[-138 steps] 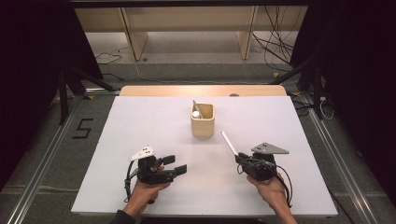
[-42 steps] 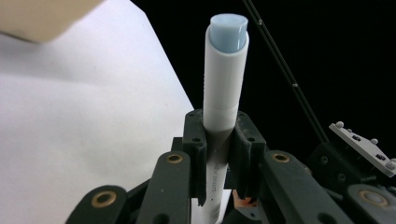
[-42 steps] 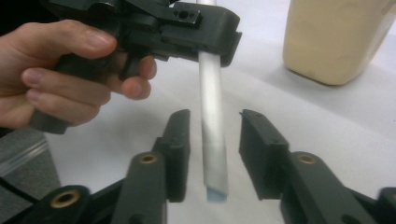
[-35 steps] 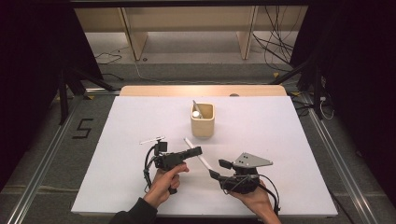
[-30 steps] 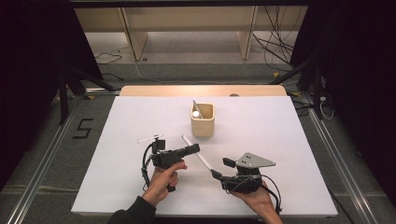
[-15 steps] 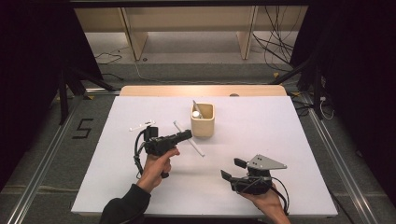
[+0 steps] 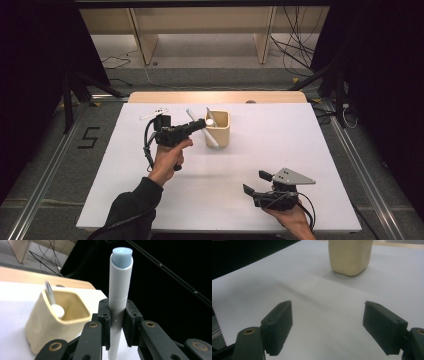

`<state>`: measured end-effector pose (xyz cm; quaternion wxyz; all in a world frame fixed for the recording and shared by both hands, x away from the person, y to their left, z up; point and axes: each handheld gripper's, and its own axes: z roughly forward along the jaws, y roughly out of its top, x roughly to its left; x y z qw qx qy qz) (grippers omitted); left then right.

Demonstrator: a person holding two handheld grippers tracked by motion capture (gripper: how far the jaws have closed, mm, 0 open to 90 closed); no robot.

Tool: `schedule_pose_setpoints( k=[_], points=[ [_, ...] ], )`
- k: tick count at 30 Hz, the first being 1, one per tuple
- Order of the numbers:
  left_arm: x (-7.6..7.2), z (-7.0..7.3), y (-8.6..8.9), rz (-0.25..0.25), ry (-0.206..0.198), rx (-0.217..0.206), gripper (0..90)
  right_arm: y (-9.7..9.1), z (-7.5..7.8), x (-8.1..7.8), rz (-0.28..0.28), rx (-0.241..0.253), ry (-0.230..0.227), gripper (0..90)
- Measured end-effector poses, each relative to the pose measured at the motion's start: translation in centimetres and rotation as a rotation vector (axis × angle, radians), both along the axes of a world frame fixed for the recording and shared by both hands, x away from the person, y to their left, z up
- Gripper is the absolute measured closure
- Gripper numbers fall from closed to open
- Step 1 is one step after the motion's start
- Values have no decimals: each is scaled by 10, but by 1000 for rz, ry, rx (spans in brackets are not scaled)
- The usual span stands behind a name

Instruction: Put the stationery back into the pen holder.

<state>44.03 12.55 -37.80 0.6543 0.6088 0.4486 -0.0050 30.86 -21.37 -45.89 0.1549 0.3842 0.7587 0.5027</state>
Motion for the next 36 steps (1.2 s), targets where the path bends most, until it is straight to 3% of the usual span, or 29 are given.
schedule_pose_setpoints(
  k=[4,12,15,26,36],
  points=[
    [10,9,0,30,-19,15,776,-3,0,-1,-2,6,-4,240],
    [30,15,-7,77,-11,12,776,-5,-2,-3,-6,7,-3,245],
    [36,17,-11,90,-22,40,776,-5,-2,-3,-5,6,-3,245],
    [53,18,-23,137,-36,109,775,-7,-1,-5,-1,27,-14,242],
    [63,13,-33,151,-35,133,776,-7,-1,-6,5,27,-13,241]
  ],
)
